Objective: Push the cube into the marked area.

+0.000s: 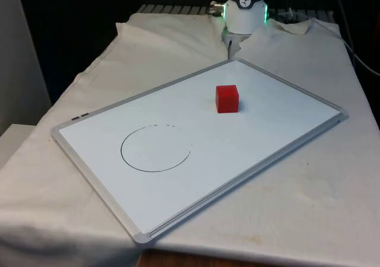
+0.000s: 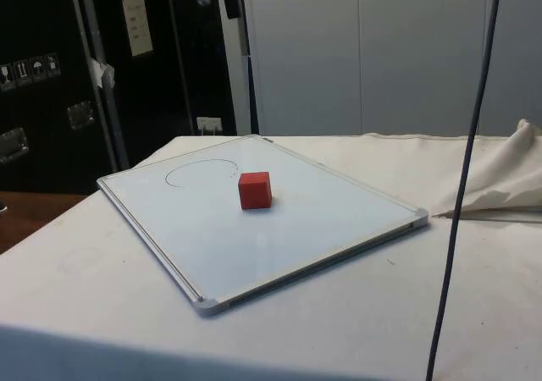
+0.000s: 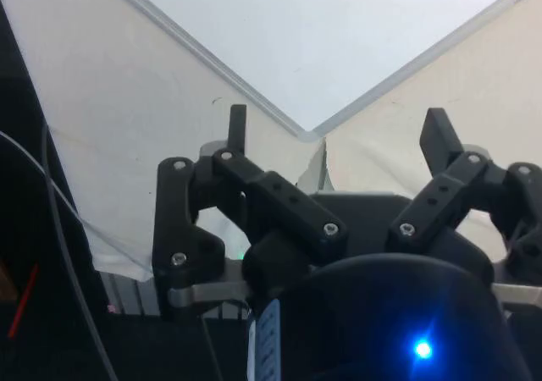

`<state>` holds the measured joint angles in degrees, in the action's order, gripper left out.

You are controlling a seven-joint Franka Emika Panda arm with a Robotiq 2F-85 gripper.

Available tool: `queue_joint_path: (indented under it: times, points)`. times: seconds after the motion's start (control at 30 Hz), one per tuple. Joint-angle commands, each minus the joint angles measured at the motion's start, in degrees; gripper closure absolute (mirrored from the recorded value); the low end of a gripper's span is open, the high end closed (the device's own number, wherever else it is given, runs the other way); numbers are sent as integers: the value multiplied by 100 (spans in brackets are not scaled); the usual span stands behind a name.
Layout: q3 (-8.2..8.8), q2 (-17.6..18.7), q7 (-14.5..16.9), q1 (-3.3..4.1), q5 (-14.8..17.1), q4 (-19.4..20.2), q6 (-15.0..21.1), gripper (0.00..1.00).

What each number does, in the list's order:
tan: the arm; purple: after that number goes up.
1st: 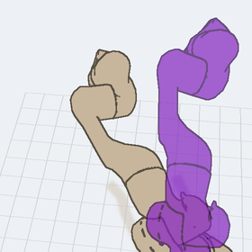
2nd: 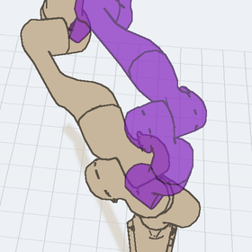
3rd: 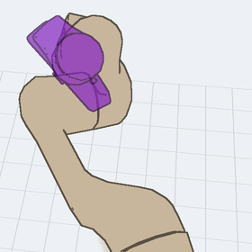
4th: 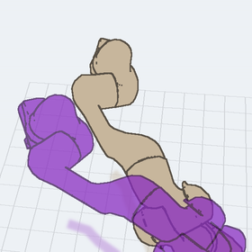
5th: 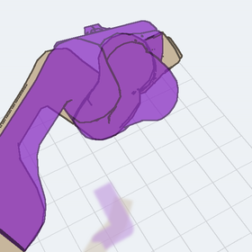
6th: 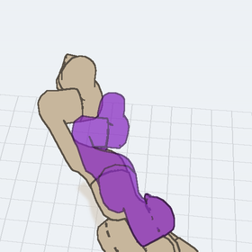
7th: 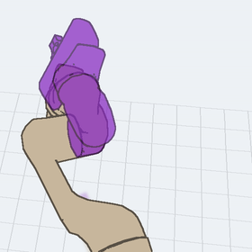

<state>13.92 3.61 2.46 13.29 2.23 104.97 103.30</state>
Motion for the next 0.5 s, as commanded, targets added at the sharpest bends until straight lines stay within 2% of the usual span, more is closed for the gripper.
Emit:
queue_joint_path:
  times: [0.0, 0.03, 0.07, 0.27, 0.3, 0.33, 0.37, 0.4, 0.47]
  points:
    - [0, 0, 0, 0, 0, 0, 0, 5]
    - [0, 0, 0, 0, 0, 0, 0, 9]
    - [0, 0, 0, 0, 0, 0, 0, 9]
    - [0, 0, 0, 0, 0, 0, 0, 40]
    - [0, 0, 0, 0, 0, 0, 0, 51]
    - [0, 0, 0, 0, 0, 0, 0, 57]
    - [0, 0, 0, 0, 0, 0, 0, 62]
    - [0, 0, 0, 0, 0, 0, 0, 62]
    - [0, 0, 0, 0, 0, 0, 0, 72]
